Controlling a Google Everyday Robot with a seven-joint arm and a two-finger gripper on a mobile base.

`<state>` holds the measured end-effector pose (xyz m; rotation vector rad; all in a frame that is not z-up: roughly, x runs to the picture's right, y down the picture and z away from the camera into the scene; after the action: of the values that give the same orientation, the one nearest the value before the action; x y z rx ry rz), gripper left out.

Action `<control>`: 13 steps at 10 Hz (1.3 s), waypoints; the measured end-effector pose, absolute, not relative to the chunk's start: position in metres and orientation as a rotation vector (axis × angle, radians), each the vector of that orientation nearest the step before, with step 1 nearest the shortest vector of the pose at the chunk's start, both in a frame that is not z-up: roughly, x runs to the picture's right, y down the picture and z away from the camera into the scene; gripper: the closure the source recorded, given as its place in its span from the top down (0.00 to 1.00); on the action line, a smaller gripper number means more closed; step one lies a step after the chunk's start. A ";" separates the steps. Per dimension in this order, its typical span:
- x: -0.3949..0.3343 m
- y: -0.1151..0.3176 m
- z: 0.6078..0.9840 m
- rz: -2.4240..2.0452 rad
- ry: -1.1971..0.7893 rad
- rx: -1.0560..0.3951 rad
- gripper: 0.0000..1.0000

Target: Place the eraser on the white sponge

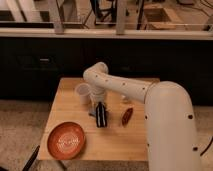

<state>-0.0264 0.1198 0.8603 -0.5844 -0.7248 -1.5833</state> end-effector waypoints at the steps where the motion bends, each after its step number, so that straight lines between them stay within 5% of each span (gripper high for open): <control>1: -0.029 0.118 0.862 -1.553 -0.767 -0.533 0.00; 6: -0.029 0.111 0.854 -1.586 -0.789 -0.383 0.00; 13: -0.029 0.098 0.857 -1.695 -0.660 -0.367 0.00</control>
<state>-0.0289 0.0976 0.8571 -0.3665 -0.6601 -1.6952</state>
